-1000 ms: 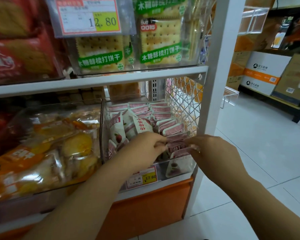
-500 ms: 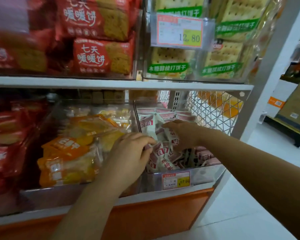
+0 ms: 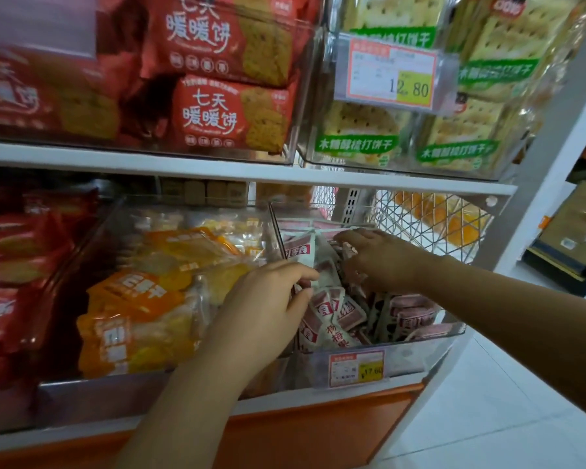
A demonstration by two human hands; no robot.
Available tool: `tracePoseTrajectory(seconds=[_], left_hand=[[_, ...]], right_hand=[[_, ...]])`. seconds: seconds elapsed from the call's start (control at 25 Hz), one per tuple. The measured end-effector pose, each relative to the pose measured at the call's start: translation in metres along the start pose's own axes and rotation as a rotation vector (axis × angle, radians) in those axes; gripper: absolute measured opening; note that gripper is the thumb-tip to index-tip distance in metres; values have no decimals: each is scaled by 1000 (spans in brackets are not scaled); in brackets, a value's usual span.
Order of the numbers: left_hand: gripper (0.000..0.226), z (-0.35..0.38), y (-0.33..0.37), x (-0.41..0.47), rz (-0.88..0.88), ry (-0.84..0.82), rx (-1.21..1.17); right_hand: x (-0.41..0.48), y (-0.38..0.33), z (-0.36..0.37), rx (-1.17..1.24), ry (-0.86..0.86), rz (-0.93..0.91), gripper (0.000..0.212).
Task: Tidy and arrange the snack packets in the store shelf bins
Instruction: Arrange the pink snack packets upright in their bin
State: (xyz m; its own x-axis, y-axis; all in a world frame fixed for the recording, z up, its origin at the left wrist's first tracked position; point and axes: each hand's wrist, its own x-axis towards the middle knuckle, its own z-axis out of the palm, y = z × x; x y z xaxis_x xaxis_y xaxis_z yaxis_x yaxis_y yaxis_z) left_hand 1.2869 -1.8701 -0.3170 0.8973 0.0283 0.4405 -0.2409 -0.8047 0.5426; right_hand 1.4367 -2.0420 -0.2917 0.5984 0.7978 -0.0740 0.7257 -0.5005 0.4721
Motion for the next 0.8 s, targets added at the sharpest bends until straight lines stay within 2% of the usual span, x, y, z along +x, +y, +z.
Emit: tracePoseTrajectory(seconds=[0.12,0.28,0.36,0.48,0.6,0.64,0.72,0.8], left_hand=[[26,-4,-1,-3,-6,15,10],[26,-10,2,-2,-9,8,-20],[31,-10,8,-6,-14,-38,-92],[50,-5,12,-5,-68,-124,-346],[71,-6,5,10,-212,-143,-813],[75,-6,3,9,-231,-131,-918],[54,-9,14,-4,-201,-116,-923],[33,-9,26,-19,-213,-60,-822]], right_hand=[[-26,14,0,122,234,5,9],[-67,8,3,304,491,13,4],[-79,-9,-8,450,562,35,5],[-85,-42,-33,935,554,146,10],[-84,-64,-48,1337,579,275,8],[-82,-68,-49,1491,597,333,14],[-75,-79,-48,1862,524,381,26],[-67,-88,-46,2071,443,349,35]])
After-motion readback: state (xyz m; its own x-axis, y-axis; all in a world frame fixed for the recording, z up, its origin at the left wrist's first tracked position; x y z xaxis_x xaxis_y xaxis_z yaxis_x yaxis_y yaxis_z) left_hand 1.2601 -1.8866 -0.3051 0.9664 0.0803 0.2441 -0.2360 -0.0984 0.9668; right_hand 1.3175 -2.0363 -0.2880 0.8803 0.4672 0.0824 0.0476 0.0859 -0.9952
